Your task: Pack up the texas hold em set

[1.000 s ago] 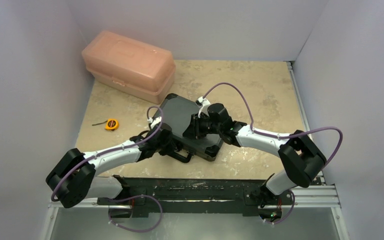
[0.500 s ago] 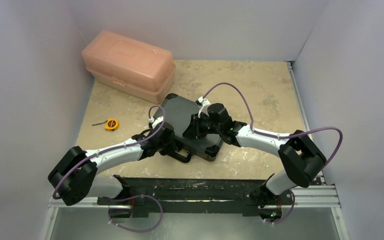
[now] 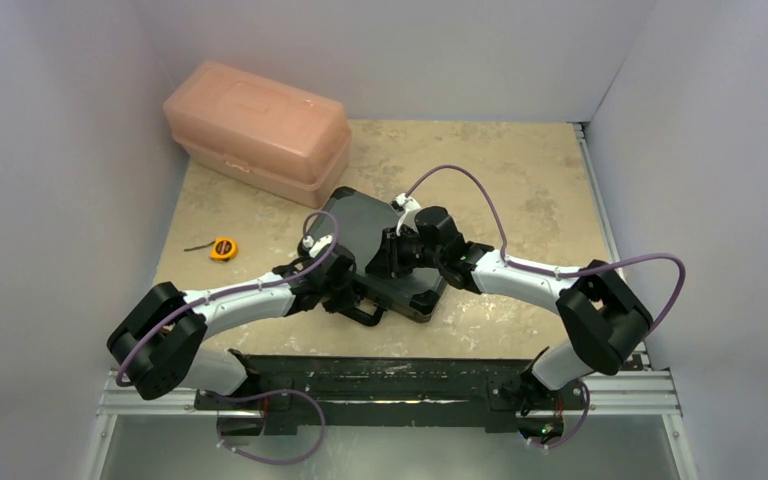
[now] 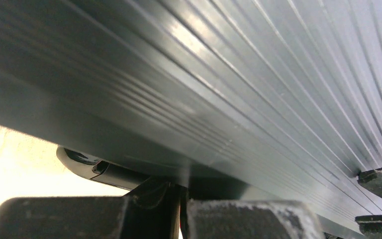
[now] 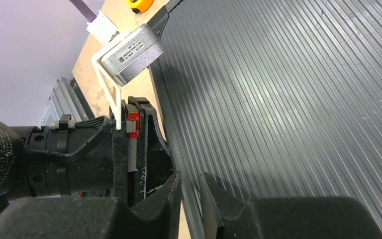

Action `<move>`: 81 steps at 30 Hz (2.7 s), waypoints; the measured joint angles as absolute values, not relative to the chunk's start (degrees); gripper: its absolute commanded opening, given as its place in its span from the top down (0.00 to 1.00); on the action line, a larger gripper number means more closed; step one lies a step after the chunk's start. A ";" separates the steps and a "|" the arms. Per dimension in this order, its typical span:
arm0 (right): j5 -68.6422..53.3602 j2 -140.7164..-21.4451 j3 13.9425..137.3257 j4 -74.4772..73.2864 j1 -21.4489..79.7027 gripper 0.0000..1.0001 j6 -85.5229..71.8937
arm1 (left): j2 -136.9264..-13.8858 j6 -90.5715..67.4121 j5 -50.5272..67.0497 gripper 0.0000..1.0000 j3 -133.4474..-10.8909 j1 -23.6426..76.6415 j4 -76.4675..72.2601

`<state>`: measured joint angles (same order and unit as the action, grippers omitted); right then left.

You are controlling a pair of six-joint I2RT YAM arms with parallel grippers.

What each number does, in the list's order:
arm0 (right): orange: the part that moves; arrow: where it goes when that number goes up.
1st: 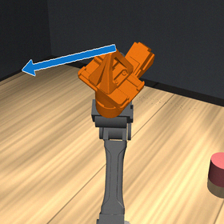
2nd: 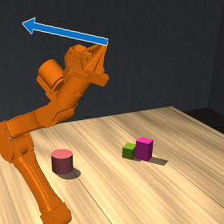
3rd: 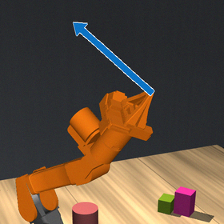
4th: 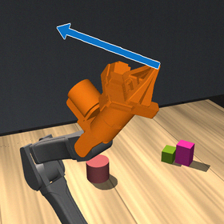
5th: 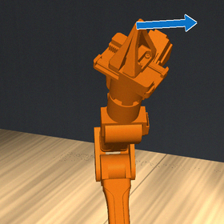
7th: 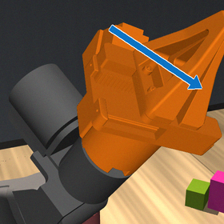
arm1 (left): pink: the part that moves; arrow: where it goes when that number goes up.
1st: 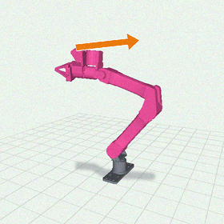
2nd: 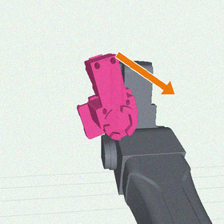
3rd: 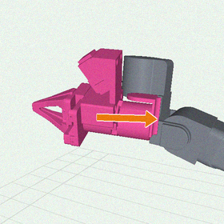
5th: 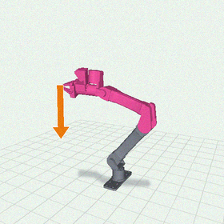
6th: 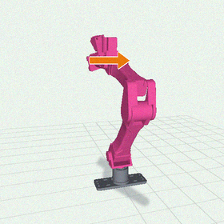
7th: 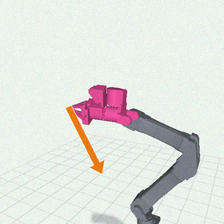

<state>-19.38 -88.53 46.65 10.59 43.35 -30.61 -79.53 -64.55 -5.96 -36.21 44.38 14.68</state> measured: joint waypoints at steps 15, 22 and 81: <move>-18.87 -87.94 48.27 8.38 43.51 0.74 -30.39 | -75.90 -63.33 -8.27 1.00 -34.11 44.66 13.32; -18.24 -87.55 50.65 3.05 43.53 0.71 -29.80 | -68.93 -60.99 -12.38 1.00 -33.85 44.69 14.83; 20.47 -46.61 49.54 -8.62 43.48 0.01 -30.26 | -15.29 -11.94 -48.97 0.00 -42.65 44.82 40.86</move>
